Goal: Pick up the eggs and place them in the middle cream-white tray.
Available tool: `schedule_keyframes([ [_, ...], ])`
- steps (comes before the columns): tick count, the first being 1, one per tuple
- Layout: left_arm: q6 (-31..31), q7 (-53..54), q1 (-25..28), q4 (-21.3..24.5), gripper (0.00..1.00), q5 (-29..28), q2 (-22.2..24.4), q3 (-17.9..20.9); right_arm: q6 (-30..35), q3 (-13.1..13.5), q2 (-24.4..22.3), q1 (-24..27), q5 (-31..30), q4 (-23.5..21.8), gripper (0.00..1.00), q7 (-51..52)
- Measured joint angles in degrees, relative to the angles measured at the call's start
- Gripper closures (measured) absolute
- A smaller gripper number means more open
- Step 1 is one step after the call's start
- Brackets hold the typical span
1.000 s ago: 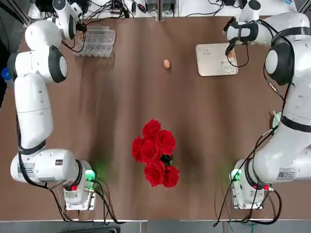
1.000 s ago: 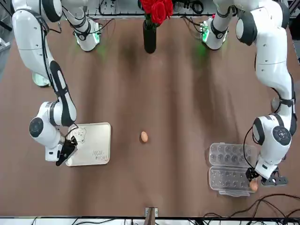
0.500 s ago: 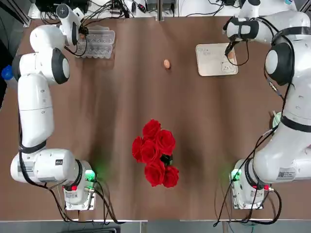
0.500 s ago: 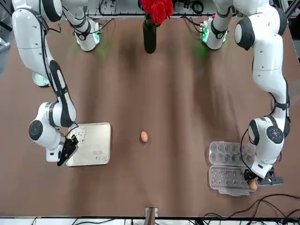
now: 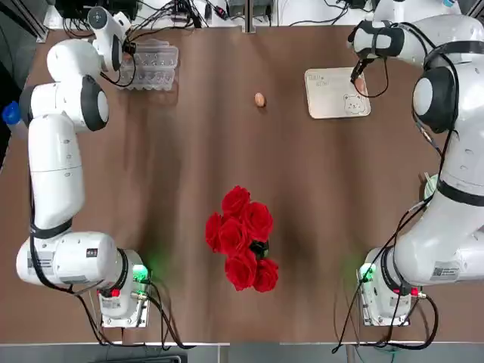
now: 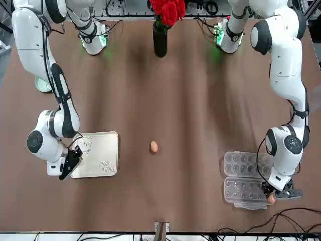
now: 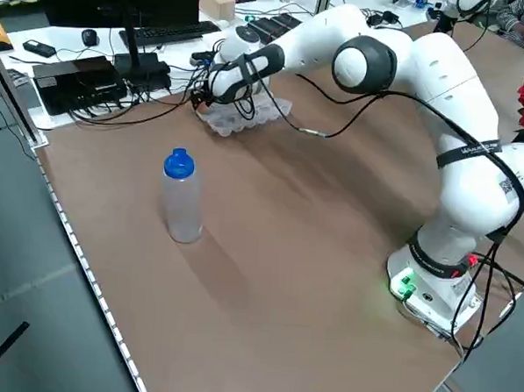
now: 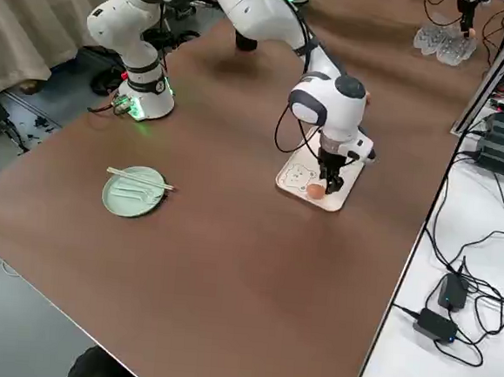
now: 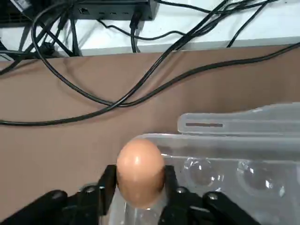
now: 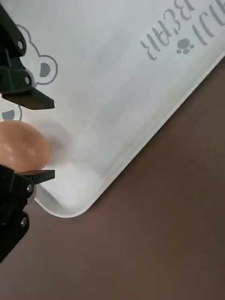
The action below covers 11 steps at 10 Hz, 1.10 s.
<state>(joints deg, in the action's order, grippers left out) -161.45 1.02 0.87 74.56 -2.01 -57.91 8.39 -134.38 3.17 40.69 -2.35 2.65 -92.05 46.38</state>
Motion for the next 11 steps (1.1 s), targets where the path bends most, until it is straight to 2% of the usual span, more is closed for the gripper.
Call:
schedule_keyframes([
  [1, 0.0, 0.0, 0.0, -0.1, 0.54, 0.0, 0.0, 0.0, 2.6, 0.0, 0.0, 0.0, 0.0, 1.3, 0.41, 0.0],
  [4, 0.8, 0.0, 0.1, -1.0, 0.54, 0.0, 0.7, 0.0, 15.4, -0.3, -0.6, -0.4, 0.1, 9.3, 0.40, 0.0],
  [6, 7.0, -0.1, 0.0, -1.8, 0.54, 0.2, 4.4, -0.2, 23.5, -0.7, -1.3, -2.2, 0.6, 13.4, 0.38, -3.0],
  [8, 15.7, -3.2, -1.7, -2.0, 0.54, 0.8, 9.8, -0.9, 26.4, -1.9, -1.4, -5.6, 2.0, 14.2, 0.32, -10.4],
  [9, 19.6, -7.1, -3.9, -1.9, 0.54, 1.0, 11.8, -1.0, 27.1, -2.7, -1.4, -8.1, 2.6, 14.2, 0.29, -15.6],
  [11, 25.4, -18.1, -10.2, -1.6, 0.54, 1.1, 13.7, -1.1, 27.3, -3.3, -1.3, -14.2, 3.1, 14.1, 0.30, -26.9],
])
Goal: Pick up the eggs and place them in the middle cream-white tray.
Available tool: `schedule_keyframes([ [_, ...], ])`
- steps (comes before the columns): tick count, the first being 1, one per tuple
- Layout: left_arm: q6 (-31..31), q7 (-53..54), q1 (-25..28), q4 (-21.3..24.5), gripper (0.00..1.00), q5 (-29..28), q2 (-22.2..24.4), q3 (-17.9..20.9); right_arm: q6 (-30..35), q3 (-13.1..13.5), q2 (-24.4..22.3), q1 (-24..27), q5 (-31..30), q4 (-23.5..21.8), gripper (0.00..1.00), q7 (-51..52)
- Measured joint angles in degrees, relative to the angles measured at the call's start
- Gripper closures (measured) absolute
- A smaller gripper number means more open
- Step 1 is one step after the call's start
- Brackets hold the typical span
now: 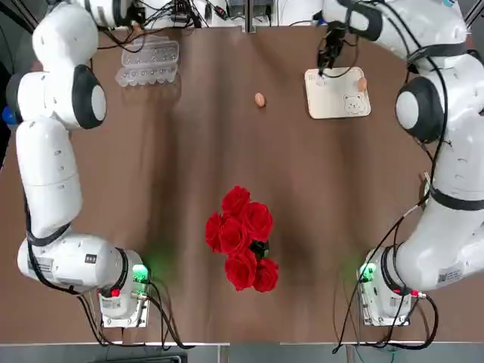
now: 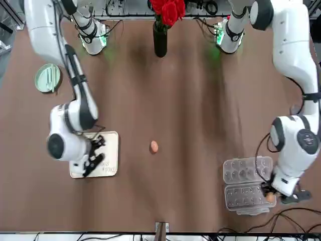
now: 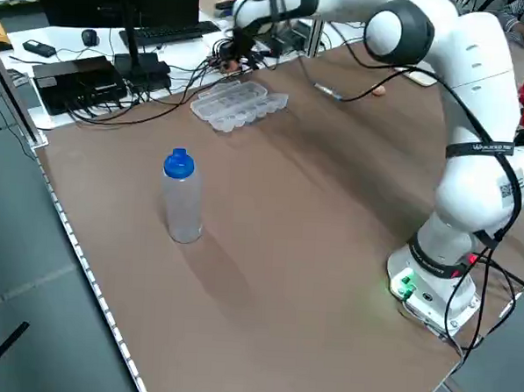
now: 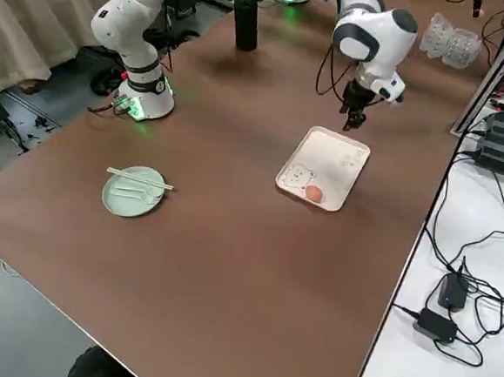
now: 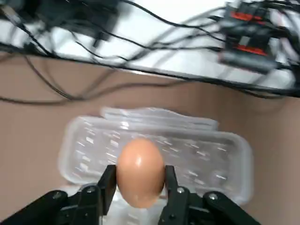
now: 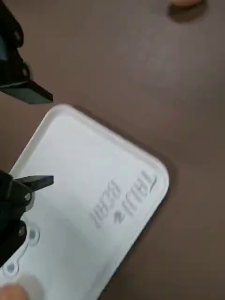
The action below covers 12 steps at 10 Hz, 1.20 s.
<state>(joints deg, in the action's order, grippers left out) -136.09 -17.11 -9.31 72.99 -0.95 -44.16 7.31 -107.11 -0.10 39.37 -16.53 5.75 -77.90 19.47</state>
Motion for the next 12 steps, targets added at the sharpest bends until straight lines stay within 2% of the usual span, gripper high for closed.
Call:
schedule_keyframes([
  [2, 2.3, -9.7, -5.6, 0.1, 0.54, 0.0, 0.8, 0.0, -0.4, 0.0, 0.0, -5.4, 2.4, 0.0, 0.32, -7.2],
  [4, 4.2, -16.0, -9.4, 0.2, 0.54, 0.0, 1.9, 0.0, -3.5, 0.0, 0.1, -9.5, 4.3, 0.0, 0.33, -9.6],
  [8, 7.6, -22.3, -12.9, 0.2, 0.54, 0.1, 4.3, 0.0, -11.9, 0.0, 1.8, -13.5, 7.0, -0.3, 0.33, -16.8],
  [12, 7.6, -24.9, -14.8, 0.7, 0.54, 0.4, 4.3, 0.0, -22.9, 0.0, 6.6, -16.2, 8.3, -0.8, 0.32, -21.1],
])
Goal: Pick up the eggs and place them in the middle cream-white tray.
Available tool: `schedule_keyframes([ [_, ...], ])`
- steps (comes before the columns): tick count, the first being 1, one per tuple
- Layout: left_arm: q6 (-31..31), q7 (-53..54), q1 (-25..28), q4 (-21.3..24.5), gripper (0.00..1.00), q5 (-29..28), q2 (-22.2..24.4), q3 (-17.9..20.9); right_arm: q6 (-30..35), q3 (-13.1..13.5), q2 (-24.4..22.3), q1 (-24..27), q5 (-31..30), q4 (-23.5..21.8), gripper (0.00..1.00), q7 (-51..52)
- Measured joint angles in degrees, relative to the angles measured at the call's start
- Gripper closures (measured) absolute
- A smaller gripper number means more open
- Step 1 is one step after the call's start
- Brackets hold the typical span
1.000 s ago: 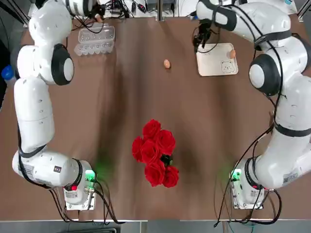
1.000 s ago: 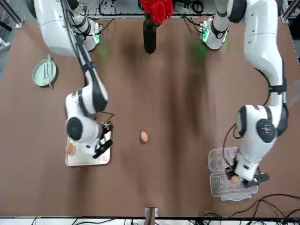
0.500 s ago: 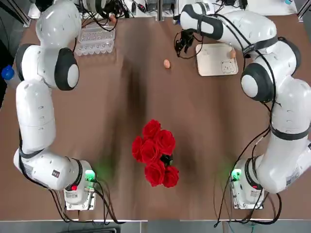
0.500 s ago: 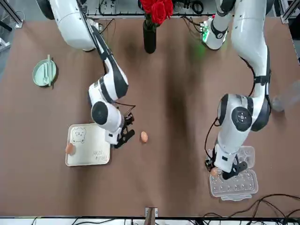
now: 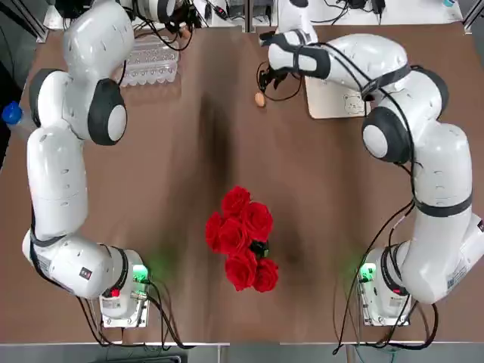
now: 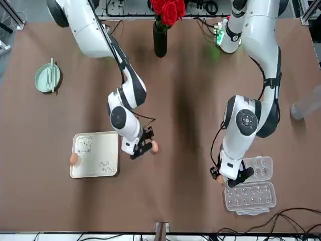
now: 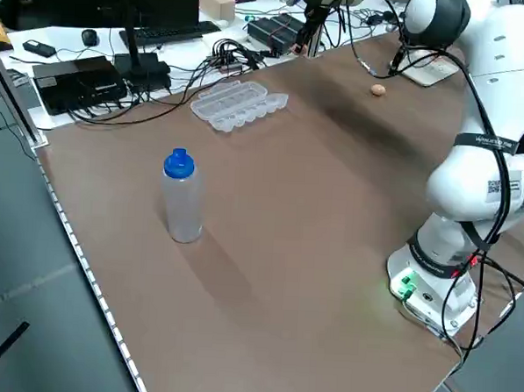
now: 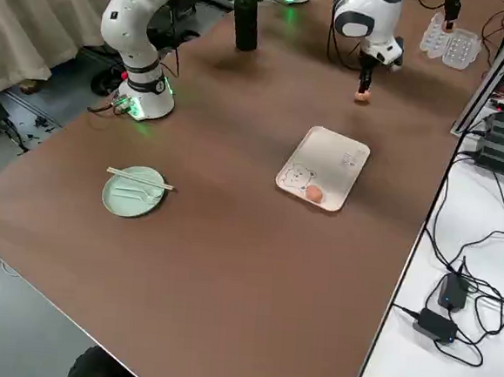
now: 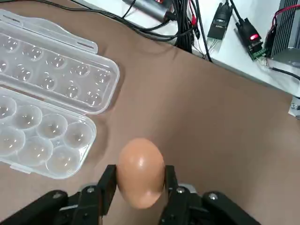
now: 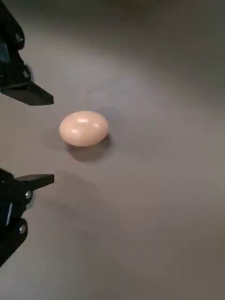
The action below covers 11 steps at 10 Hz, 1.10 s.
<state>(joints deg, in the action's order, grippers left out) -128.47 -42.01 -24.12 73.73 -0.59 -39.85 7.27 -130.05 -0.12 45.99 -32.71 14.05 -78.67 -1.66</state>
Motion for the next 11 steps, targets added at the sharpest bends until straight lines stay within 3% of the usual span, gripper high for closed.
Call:
schedule_keyframes([
  [11, 0.0, 0.0, 0.1, 0.6, 0.54, 0.0, 0.0, 0.1, -10.7, 0.2, 4.8, -2.4, 0.0, 0.0, 0.29, -2.8],
])
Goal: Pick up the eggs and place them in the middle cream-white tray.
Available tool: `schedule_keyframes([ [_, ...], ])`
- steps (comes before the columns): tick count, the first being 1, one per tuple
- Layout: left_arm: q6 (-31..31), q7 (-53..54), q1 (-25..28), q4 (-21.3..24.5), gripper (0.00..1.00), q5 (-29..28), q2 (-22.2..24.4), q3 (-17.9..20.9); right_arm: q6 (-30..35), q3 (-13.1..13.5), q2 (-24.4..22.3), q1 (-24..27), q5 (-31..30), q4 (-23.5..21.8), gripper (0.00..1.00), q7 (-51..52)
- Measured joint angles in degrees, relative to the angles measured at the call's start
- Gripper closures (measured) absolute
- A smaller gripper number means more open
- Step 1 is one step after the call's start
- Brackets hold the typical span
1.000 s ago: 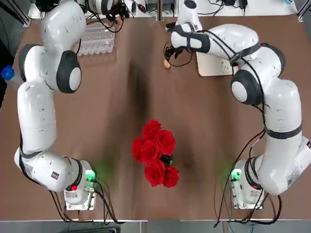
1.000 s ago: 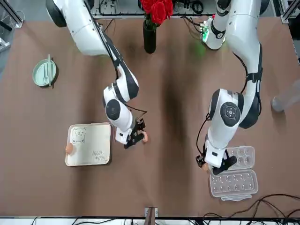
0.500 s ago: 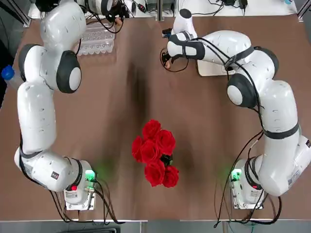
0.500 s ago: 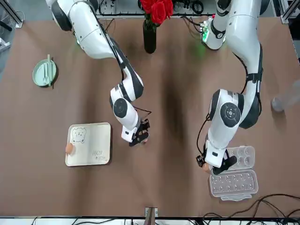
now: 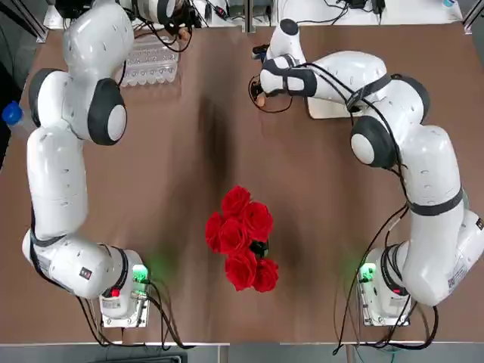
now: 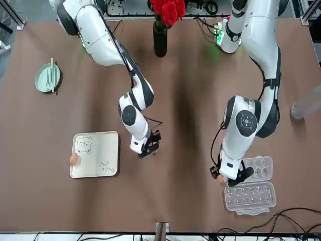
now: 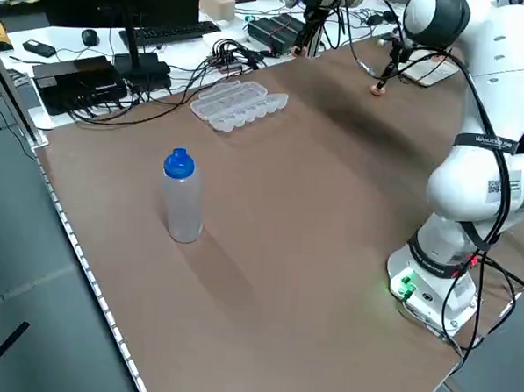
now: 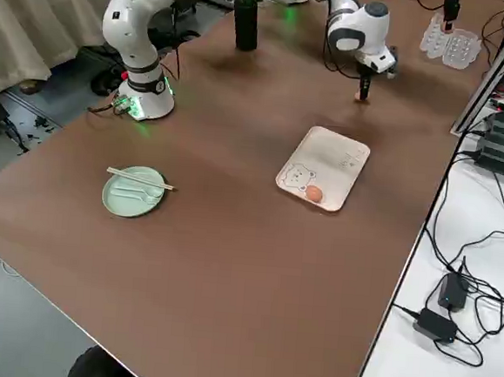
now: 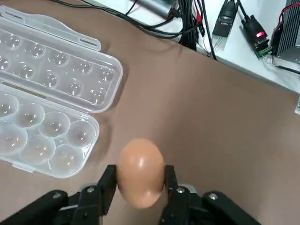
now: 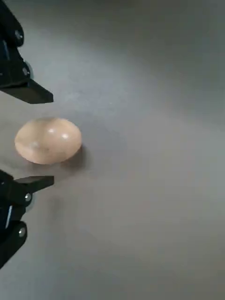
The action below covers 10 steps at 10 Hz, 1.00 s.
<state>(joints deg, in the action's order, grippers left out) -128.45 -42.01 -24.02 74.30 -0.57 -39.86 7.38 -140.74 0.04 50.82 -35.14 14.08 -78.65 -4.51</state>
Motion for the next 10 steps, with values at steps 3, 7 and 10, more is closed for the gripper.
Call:
schedule_keyframes([
  [3, 0.0, 0.0, 0.0, 0.1, 0.54, 0.0, 0.0, 0.0, -1.6, 0.0, 0.5, -0.2, 0.0, 0.0, 0.33, 0.0],
  [7, 0.0, 0.0, 0.0, 0.1, 0.54, 0.0, 0.0, 0.0, -3.9, 0.0, 0.8, -1.3, 0.0, 0.0, 0.37, 0.0],
  [10, 0.0, -0.1, 0.0, 0.1, 0.54, 0.0, 0.0, 0.0, -4.5, 0.3, 1.2, -1.3, -0.1, 0.0, 0.37, 0.0],
])
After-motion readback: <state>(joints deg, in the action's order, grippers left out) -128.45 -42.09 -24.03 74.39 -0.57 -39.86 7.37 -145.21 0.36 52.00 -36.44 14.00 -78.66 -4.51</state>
